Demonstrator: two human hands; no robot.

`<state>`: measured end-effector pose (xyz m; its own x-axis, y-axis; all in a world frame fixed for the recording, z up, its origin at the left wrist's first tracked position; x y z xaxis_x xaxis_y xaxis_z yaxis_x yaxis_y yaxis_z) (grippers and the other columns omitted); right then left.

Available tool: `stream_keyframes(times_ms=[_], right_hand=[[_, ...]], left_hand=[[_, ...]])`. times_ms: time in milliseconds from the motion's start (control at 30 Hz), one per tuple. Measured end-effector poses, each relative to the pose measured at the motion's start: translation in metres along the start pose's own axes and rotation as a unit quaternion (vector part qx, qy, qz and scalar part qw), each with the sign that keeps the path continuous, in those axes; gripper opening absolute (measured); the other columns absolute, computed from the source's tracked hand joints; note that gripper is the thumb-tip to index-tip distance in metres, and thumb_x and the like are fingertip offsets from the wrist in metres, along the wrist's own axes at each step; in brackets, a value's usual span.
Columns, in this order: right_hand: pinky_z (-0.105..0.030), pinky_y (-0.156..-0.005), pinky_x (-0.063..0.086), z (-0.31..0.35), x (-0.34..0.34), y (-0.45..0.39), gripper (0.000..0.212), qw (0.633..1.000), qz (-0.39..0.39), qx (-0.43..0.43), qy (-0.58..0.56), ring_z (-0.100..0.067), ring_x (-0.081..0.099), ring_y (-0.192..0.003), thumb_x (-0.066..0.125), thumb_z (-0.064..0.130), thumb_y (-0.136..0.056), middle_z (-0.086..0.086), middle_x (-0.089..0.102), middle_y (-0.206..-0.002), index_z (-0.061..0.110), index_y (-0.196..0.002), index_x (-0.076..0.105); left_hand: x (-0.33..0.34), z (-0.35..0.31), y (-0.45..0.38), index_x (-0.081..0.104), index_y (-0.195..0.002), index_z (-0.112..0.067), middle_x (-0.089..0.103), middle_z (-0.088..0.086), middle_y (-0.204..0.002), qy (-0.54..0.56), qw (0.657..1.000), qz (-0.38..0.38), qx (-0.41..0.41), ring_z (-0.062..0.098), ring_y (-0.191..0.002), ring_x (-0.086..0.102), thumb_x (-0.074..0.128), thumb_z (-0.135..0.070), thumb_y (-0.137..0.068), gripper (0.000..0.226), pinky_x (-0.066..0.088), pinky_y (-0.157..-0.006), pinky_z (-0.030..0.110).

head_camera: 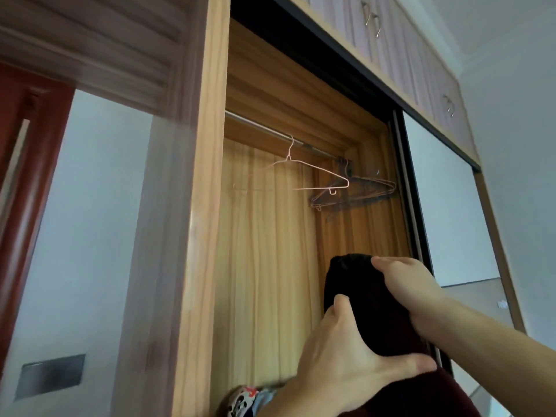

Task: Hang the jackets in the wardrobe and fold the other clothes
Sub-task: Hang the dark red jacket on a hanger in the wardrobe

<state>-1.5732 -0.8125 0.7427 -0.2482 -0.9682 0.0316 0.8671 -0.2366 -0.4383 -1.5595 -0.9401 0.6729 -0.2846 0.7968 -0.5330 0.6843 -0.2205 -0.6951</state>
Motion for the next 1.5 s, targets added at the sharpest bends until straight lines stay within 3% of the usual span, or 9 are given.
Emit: stream_keyframes(times_ms=[167, 367, 567, 667, 867, 1033, 1200, 1333, 1500], right_hand=[[-0.049, -0.094, 0.052, -0.004, 0.002, -0.068, 0.032, 0.999, 0.041, -0.029, -0.012, -0.034, 0.065, -0.1, 0.051, 0.022, -0.098, -0.016, 0.068, -0.106, 0.005, -0.122, 0.063], [-0.046, -0.084, 0.056, -0.018, -0.01, -0.144, 0.024, 0.991, 0.116, -0.046, -0.051, -0.032, 0.067, -0.089, 0.051, 0.023, -0.098, -0.016, 0.069, -0.097, 0.006, -0.109, 0.064], [-0.04, -0.074, 0.059, -0.016, 0.004, -0.197, 0.021, 0.977, 0.189, -0.061, -0.071, -0.032, 0.068, -0.083, 0.052, 0.019, -0.096, -0.02, 0.07, -0.092, 0.006, -0.09, 0.068], [-0.029, -0.059, 0.053, -0.007, 0.016, -0.215, 0.016, 0.969, 0.218, -0.088, -0.073, -0.027, 0.066, -0.08, 0.055, 0.019, -0.094, -0.014, 0.068, -0.089, 0.007, -0.097, 0.064], [-0.033, -0.068, 0.054, 0.023, 0.038, -0.244, 0.03, 0.951, 0.218, -0.212, -0.054, -0.025, 0.065, -0.079, 0.059, 0.027, -0.09, -0.015, 0.069, -0.091, 0.002, -0.105, 0.066], [-0.038, -0.072, 0.06, 0.036, 0.039, -0.29, 0.034, 0.918, 0.12, -0.355, 0.133, -0.022, 0.068, -0.083, 0.051, 0.046, -0.091, -0.003, 0.068, -0.099, 0.02, -0.112, 0.055], [-0.04, -0.082, 0.051, 0.029, 0.027, -0.357, 0.029, 0.773, -0.079, -0.488, 0.398, -0.027, 0.059, -0.099, 0.048, 0.032, -0.09, -0.001, 0.058, -0.114, 0.02, -0.115, 0.056], [-0.037, -0.074, 0.044, 0.026, 0.028, -0.405, 0.023, 0.751, -0.135, -0.491, 0.42, -0.023, 0.053, -0.085, 0.052, 0.02, -0.091, 0.0, 0.053, -0.102, 0.019, -0.112, 0.059], [-0.046, -0.102, 0.035, 0.027, 0.049, -0.455, 0.054, 0.709, -0.171, -0.505, 0.46, -0.026, 0.043, -0.126, 0.061, 0.044, -0.085, -0.004, 0.051, -0.132, 0.019, -0.131, 0.049]], left_hand=[[0.026, 0.004, -0.054, 0.035, -0.106, -0.038, 0.058, -0.017, -0.094, -0.087, 0.993, -0.038, -0.067, 0.005, -0.083, 0.06, 0.062, -0.08, -0.045, 0.079, 0.055, -0.07, 0.027], [0.057, 0.012, -0.12, 0.042, -0.092, -0.033, 0.062, -0.01, -0.084, -0.13, 0.981, -0.087, -0.113, 0.01, -0.073, 0.064, 0.061, -0.056, -0.051, 0.052, 0.059, -0.069, 0.039], [0.055, 0.024, -0.166, 0.04, -0.085, -0.028, 0.058, -0.007, -0.077, -0.269, 0.95, -0.118, -0.104, 0.011, -0.066, 0.06, 0.058, -0.048, -0.06, 0.037, 0.054, -0.06, 0.032], [0.041, 0.027, -0.184, 0.041, -0.081, -0.026, 0.06, -0.005, -0.075, -0.296, 0.94, -0.144, -0.088, 0.013, -0.064, 0.059, 0.059, -0.047, -0.063, 0.034, 0.05, -0.056, 0.033], [0.006, 0.035, -0.222, 0.05, -0.078, -0.02, 0.065, -0.001, -0.071, -0.252, 0.942, -0.221, -0.029, 0.02, -0.064, 0.063, 0.061, -0.043, -0.059, 0.032, 0.053, -0.06, 0.047], [-0.017, 0.061, -0.261, 0.057, -0.089, -0.024, 0.068, -0.004, -0.076, -0.236, 0.937, -0.256, 0.008, 0.014, -0.068, 0.065, 0.06, -0.043, -0.059, 0.035, 0.055, -0.065, 0.045], [-0.021, 0.096, -0.29, 0.056, -0.083, -0.021, 0.065, -0.002, -0.071, -0.245, 0.935, -0.255, 0.003, 0.018, -0.065, 0.063, 0.061, -0.042, -0.058, 0.032, 0.055, -0.062, 0.043], [-0.009, 0.118, -0.311, 0.056, -0.092, -0.023, 0.065, -0.004, -0.075, -0.293, 0.931, -0.217, -0.016, 0.017, -0.068, 0.064, 0.059, -0.044, -0.058, 0.04, 0.056, -0.067, 0.043], [-0.003, 0.125, -0.347, 0.059, -0.092, -0.026, 0.067, -0.006, -0.077, -0.319, 0.921, -0.221, -0.02, 0.015, -0.072, 0.065, 0.06, -0.044, -0.057, 0.039, 0.056, -0.071, 0.043]])
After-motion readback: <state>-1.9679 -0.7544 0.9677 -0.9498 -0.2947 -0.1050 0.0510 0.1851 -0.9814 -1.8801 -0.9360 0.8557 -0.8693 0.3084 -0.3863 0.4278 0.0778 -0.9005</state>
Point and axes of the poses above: each hand's wrist, its own y-axis away from the middle knuckle, its own x-axis out of the palm, z = x × y, the point moved 1 cm from there along -y, towards the middle knuckle
